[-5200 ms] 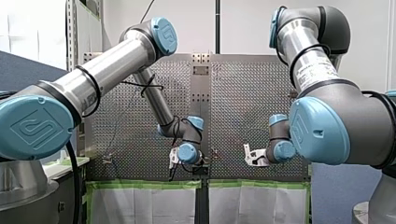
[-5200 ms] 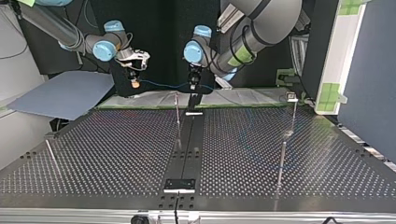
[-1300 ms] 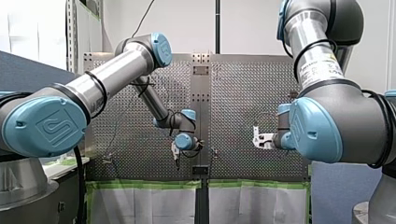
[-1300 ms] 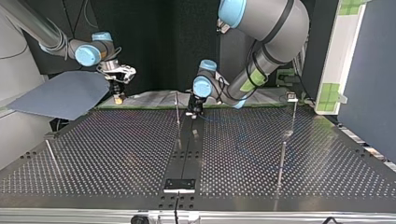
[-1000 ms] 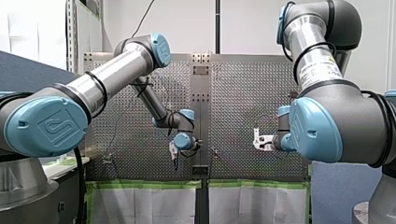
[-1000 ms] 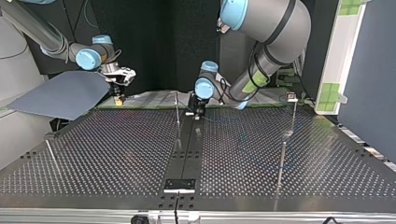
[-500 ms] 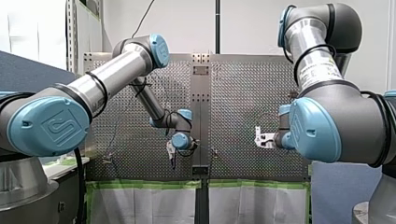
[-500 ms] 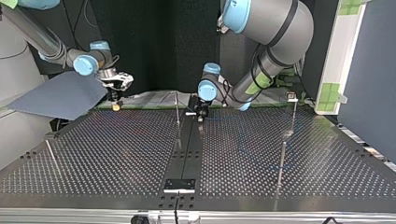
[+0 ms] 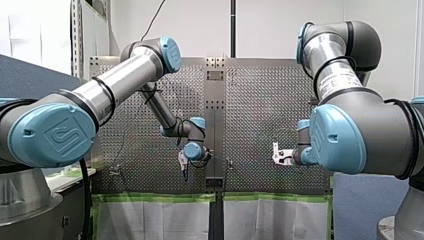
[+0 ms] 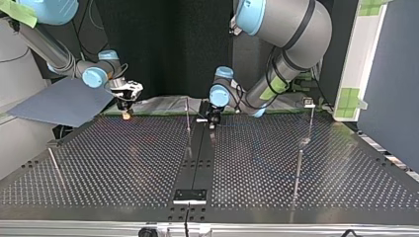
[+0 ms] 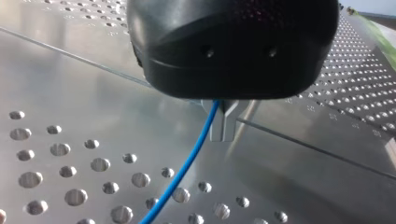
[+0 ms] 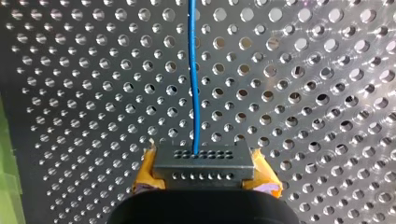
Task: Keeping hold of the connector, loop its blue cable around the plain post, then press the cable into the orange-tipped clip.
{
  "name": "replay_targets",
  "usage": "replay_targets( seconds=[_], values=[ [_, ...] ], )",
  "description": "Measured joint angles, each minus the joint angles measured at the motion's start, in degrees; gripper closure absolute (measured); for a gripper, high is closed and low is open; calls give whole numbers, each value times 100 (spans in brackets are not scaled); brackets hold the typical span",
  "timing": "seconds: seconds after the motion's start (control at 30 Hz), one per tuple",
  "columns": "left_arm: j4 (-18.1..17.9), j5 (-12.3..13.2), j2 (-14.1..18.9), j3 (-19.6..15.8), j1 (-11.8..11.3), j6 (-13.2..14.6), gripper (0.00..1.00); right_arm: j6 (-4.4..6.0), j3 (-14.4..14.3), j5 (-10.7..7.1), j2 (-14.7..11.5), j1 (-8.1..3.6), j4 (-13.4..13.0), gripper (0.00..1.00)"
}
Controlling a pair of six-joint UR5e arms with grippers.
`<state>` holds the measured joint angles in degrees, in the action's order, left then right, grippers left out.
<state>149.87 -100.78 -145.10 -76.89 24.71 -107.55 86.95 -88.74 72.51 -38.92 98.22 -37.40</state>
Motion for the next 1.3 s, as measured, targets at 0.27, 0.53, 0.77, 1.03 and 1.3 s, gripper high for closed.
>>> replay_targets(
  seconds=[0.27,0.53,0.77,1.03,1.3],
  values=[
    [17,-3,4,-29,2,-31,54,-120,190,-10,177,20,188,100],
    [128,82,5,-48,64,111,33,-132,202,-16,195,5,203,100],
    [348,333,5,-50,94,399,0,-131,203,-16,196,0,215,100],
    [829,331,8,-138,208,869,0,-133,203,-17,198,-2,271,100],
    [899,126,201,-425,412,1268,0,-133,204,-17,197,-5,289,100]
  ],
)
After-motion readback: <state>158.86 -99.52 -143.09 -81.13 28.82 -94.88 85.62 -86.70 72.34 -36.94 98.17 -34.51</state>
